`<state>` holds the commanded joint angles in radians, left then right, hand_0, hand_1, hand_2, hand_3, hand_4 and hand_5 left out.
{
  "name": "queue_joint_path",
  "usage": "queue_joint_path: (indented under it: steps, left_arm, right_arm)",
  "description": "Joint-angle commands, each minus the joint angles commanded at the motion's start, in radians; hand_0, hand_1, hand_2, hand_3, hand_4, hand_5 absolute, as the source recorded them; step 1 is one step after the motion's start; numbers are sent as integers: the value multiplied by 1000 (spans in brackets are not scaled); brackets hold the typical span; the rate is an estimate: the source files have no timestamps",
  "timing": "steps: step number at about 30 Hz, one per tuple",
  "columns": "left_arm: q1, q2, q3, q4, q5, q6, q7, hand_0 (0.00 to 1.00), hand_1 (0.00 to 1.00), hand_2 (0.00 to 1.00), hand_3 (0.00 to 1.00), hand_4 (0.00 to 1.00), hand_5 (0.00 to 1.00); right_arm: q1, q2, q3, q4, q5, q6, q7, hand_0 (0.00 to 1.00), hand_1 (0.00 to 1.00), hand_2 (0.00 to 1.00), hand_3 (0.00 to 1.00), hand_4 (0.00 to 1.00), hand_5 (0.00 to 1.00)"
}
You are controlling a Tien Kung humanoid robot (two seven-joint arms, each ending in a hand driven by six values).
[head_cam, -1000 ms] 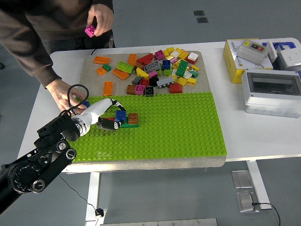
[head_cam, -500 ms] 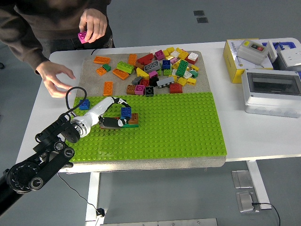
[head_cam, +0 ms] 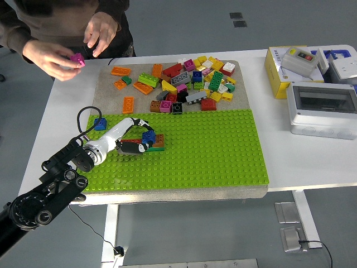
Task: Pick up the brick,pile it on top of brick,press brick,pick up the brick,pile it on top of brick,press brick
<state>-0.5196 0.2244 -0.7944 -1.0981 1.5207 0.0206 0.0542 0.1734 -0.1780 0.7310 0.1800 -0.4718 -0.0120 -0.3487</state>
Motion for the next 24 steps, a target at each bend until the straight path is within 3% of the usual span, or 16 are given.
queue_joint_path:
  steps: [9, 24]
  left_arm:
    - [1, 1, -7, -9, 29, -3, 8, 998, 942, 891, 563, 659, 152]
    - [-4, 23, -32, -63, 152, -46, 78, 998, 943, 891, 565, 657, 149]
  right_arm:
    - [-1, 0, 2, 0, -4, 1, -2, 731, 665, 644, 844, 660, 998]
    - [1, -4, 0, 0, -1, 2, -1, 731, 664, 644, 844, 659, 998]
